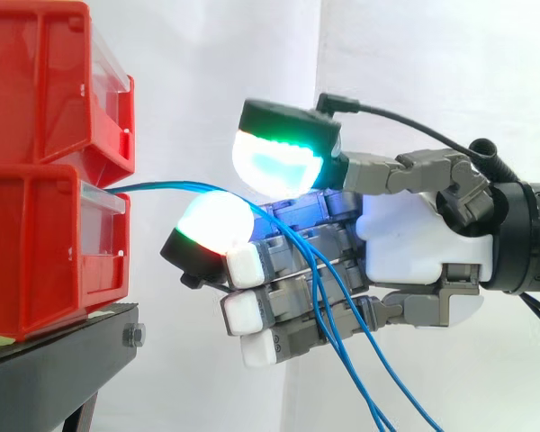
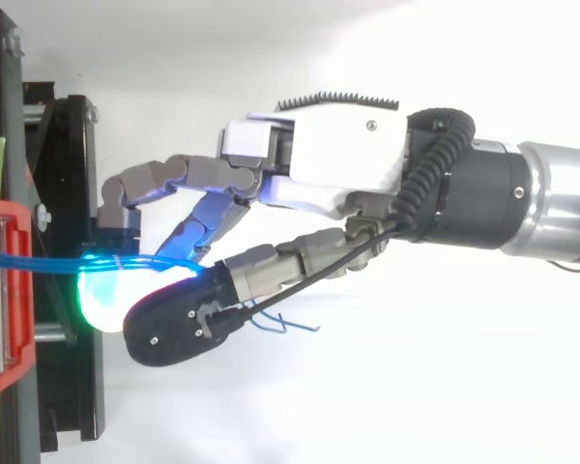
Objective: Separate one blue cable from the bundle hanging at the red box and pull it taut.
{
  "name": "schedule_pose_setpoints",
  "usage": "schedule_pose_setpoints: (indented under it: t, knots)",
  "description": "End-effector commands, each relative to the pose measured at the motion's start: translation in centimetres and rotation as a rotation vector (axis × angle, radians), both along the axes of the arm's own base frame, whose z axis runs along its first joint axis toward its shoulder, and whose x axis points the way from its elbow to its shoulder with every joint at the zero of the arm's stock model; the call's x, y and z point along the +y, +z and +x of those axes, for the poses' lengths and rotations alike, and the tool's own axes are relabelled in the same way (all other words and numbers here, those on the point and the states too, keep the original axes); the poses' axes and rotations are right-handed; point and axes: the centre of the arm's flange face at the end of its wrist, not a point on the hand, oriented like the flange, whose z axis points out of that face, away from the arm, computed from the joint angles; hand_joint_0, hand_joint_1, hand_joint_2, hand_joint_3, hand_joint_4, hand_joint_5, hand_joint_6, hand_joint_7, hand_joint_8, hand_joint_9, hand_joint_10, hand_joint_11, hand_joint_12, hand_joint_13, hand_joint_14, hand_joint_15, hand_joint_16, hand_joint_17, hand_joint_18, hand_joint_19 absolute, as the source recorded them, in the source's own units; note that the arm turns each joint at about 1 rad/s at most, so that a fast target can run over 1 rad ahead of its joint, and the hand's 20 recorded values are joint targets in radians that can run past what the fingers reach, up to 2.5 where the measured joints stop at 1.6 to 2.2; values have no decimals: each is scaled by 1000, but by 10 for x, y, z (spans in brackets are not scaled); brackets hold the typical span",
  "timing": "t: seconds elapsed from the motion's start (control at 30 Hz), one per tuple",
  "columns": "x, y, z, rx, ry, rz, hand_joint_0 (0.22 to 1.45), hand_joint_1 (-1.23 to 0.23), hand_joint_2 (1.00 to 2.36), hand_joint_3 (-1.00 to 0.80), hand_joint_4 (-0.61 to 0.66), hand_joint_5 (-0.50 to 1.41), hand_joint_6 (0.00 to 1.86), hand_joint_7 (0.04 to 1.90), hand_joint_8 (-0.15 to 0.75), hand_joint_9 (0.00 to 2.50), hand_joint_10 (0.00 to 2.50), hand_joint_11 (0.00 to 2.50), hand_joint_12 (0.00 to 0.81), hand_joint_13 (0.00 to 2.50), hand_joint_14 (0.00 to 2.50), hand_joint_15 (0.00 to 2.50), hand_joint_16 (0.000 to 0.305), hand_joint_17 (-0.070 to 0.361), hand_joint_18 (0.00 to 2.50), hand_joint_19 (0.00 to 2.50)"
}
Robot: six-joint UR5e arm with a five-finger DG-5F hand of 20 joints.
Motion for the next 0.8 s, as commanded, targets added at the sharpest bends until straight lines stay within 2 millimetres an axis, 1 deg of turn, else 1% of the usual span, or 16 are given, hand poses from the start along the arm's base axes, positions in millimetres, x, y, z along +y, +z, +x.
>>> schedule_pose_setpoints:
  t: [0.0,0.07,0.13,0.17,0.27,0.37,0.47,0.57,0.77]
  knots:
    - [-2,4,-1,-2,-5,-40,620,-485,1008,-408,199,-87,503,1233,327,998,13,407,307,925,14,391,27,60,738,322]
    - [-3,5,-1,-3,-7,-47,639,-459,1011,-365,206,-89,503,1200,327,1015,12,399,309,935,14,383,27,60,738,323]
    - [-5,5,-1,-1,-10,-48,657,-479,1015,-301,228,-93,503,1162,328,1017,14,398,310,935,14,386,27,61,740,316]
    - [-4,5,-1,-3,-10,-47,669,-494,1019,-237,215,-96,503,1148,325,1019,12,400,309,935,16,389,27,61,740,322]
    - [-5,5,-1,-2,-13,-47,685,-517,1022,-151,213,-97,503,1123,323,1022,12,401,308,936,14,389,27,61,738,320]
    - [-5,4,-2,5,-13,-53,690,-522,1022,-160,221,-98,504,1115,323,1023,14,400,307,938,14,386,27,61,739,318]
    - [-6,4,-3,14,-18,-63,657,-539,1018,-291,239,-102,504,1107,327,1025,12,399,310,941,14,385,27,61,746,315]
    - [-9,2,-3,21,-25,-86,644,-529,1014,-345,246,-104,504,1103,330,1021,12,403,311,940,14,388,27,61,748,315]
    - [-13,1,-4,24,-30,-111,638,-499,1011,-376,249,-104,503,1098,330,1028,12,400,310,944,16,385,27,61,753,315]
